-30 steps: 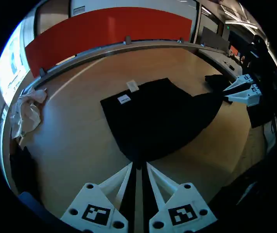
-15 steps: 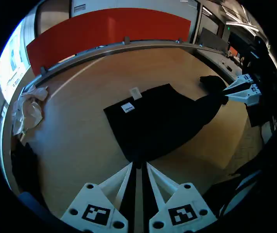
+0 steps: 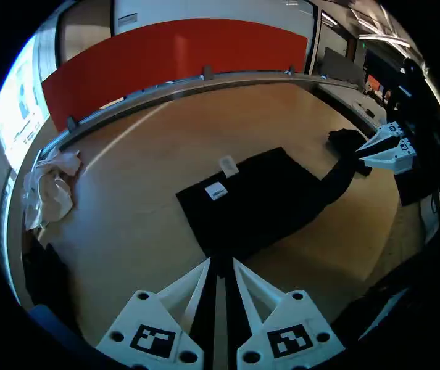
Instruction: Fold towel
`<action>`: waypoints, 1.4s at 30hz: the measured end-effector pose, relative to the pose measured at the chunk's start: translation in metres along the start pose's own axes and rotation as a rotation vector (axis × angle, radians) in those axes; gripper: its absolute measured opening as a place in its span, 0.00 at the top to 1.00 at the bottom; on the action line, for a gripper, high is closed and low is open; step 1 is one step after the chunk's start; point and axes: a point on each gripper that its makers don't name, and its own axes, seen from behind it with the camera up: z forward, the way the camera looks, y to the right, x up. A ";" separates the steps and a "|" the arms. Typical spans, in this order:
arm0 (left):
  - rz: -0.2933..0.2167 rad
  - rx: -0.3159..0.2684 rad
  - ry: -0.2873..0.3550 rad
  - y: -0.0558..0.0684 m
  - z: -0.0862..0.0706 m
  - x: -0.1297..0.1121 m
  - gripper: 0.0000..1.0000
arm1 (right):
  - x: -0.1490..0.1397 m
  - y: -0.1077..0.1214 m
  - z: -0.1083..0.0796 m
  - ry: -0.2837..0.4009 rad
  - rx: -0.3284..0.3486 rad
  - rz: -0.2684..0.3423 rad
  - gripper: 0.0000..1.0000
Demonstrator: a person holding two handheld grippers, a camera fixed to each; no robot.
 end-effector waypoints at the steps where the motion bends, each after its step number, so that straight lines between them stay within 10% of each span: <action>1: 0.004 0.003 0.002 -0.003 0.003 0.003 0.91 | 0.001 0.004 0.003 -0.003 -0.004 -0.001 0.88; 19: 0.066 0.033 0.044 -0.047 0.072 0.051 0.91 | 0.018 0.061 0.066 -0.039 -0.061 0.010 0.88; 42: 0.107 0.040 0.022 -0.065 0.132 0.051 0.90 | 0.008 0.086 0.119 -0.087 -0.093 0.068 0.87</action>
